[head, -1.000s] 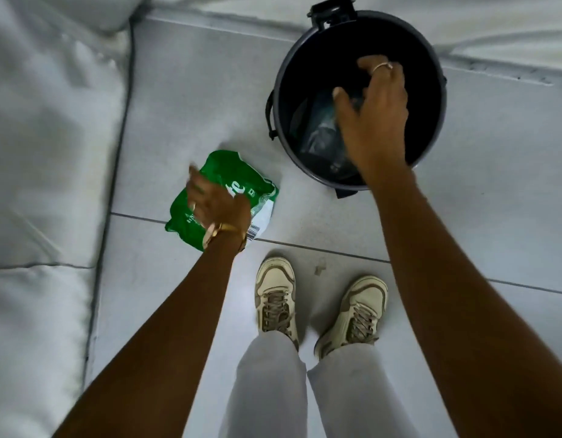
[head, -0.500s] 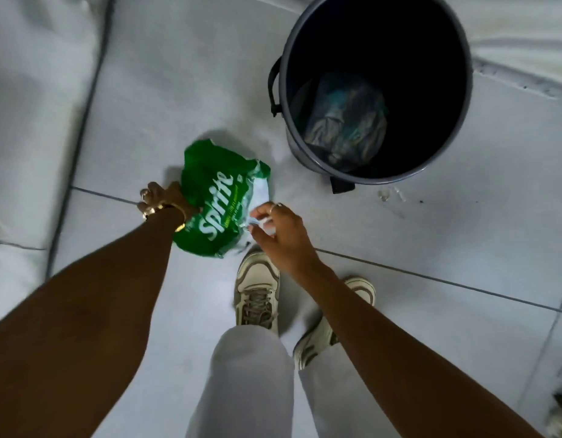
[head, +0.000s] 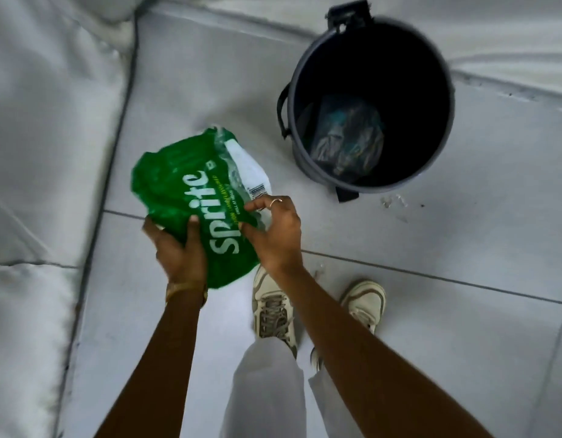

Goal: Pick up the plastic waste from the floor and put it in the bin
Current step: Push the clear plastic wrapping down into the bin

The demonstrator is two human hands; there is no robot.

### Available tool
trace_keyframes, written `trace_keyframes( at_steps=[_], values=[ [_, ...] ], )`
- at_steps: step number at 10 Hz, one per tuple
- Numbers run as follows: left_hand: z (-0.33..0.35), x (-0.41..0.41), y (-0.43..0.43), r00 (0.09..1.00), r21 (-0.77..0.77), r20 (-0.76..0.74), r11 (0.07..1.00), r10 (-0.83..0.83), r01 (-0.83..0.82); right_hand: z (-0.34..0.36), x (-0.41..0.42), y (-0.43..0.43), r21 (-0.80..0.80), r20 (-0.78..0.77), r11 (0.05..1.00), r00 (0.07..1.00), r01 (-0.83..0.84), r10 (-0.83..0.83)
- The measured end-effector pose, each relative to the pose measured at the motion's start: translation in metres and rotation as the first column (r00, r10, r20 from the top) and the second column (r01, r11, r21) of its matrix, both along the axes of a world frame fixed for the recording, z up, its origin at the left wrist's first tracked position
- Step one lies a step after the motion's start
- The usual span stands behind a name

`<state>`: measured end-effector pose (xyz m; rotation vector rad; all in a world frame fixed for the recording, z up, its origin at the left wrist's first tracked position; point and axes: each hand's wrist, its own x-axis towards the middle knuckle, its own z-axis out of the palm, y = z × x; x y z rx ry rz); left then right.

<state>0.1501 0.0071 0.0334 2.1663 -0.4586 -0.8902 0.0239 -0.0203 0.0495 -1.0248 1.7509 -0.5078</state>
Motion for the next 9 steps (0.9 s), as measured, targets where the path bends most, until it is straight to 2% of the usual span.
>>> trace_keyframes(
  at_steps=[1,2,3,4,5,6,7,8,9],
  values=[
    [0.063,-0.014,-0.014,0.987,-0.202,0.099,0.969,-0.125,0.143,0.06,-0.016,-0.011,-0.245,-0.088,0.968,0.993,0.061,-0.085],
    [0.121,-0.057,-0.047,0.801,-0.251,0.375,0.781,-0.466,0.572,0.125,-0.072,-0.035,-0.403,-0.226,0.897,0.929,0.184,-0.292],
    [0.139,-0.096,-0.076,0.571,-0.057,0.427,0.609,-0.701,0.791,0.136,-0.115,-0.058,-0.203,-0.291,0.96,0.924,0.194,-0.248],
    [0.128,-0.133,-0.126,0.285,0.23,0.123,0.307,-0.951,0.924,0.108,-0.161,-0.097,0.154,-0.367,0.98,0.928,0.129,-0.065],
    [0.107,-0.143,-0.158,0.123,0.317,-0.031,0.107,-0.992,0.942,0.071,-0.171,-0.124,0.257,-0.424,0.966,0.899,0.005,0.108],
    [0.069,-0.155,-0.19,-0.107,0.469,-0.128,-0.155,-0.986,0.87,0.019,-0.168,-0.148,0.351,-0.507,0.908,0.769,-0.229,0.389],
    [0.037,-0.161,-0.193,-0.3,0.61,-0.116,-0.306,-0.947,0.731,-0.006,-0.164,-0.149,0.428,-0.472,0.855,0.734,-0.294,0.488],
    [0.015,-0.168,-0.191,-0.394,0.723,-0.121,-0.353,-0.911,0.594,-0.013,-0.158,-0.143,0.469,-0.533,0.814,0.626,-0.342,0.57],
    [0.02,-0.172,-0.188,-0.336,0.722,-0.024,-0.249,-0.941,0.646,-0.002,-0.147,-0.14,0.449,-0.648,0.79,0.456,-0.418,0.61]
  ],
)
